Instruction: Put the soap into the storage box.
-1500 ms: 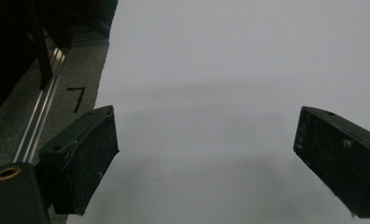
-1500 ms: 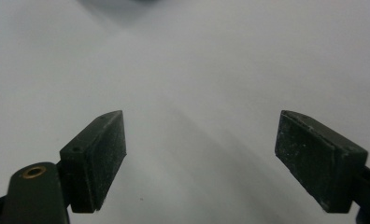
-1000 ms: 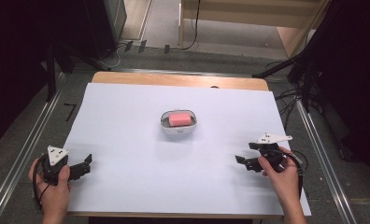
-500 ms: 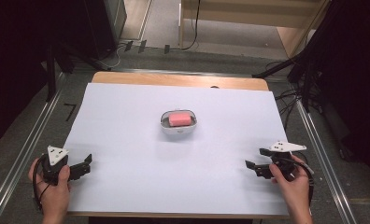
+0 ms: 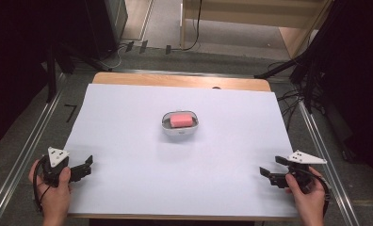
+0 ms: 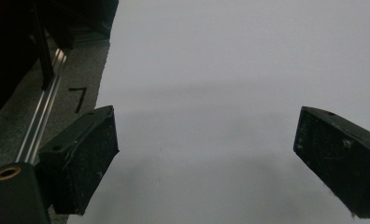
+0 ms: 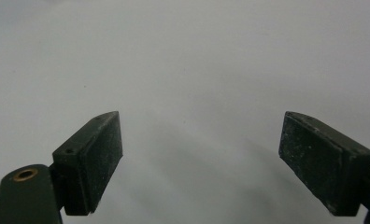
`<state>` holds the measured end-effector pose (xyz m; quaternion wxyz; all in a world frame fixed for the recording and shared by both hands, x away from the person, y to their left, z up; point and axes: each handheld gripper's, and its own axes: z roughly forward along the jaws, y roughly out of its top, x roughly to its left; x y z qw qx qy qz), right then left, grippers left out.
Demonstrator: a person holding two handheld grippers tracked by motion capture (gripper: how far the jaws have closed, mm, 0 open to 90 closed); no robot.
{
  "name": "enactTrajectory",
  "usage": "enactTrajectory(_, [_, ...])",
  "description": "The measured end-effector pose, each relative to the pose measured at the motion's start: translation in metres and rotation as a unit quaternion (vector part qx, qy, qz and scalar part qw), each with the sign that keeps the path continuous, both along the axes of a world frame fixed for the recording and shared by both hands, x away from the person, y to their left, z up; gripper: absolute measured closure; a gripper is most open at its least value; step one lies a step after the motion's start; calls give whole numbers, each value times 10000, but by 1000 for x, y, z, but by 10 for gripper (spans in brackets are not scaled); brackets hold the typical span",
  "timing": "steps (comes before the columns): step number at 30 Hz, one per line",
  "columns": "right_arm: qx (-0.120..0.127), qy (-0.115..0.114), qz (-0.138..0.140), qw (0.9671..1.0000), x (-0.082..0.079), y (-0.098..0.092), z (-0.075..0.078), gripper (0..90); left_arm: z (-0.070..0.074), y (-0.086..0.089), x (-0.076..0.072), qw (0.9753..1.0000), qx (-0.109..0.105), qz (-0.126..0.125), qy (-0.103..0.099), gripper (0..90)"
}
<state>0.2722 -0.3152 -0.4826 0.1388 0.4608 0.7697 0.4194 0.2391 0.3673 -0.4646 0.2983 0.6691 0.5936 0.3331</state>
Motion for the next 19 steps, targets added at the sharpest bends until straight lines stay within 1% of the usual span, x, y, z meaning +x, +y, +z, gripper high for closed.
enactTrajectory(4, [30, -48, -177, 9998, -7, -9, -2, 138, 0, 0, 0, 10000, 3, 2, -9, 69])
enactTrajectory(11, [148, -130, -375, 9991, -18, -25, -4, 137, 0, 0, 0, 10000, 12, 7, -3, 69])
enactTrajectory(14, [212, -140, -447, 9987, -21, -28, -7, 138, 0, -1, 0, 10000, 17, 6, 0, 69])
enactTrajectory(16, [249, -207, -493, 9983, -23, -29, -6, 137, 0, -1, 0, 10000, 25, 6, -6, 69])
enactTrajectory(19, [223, -244, -499, 9982, -24, -28, -6, 138, 0, -1, 0, 10000, 29, 5, -3, 69])
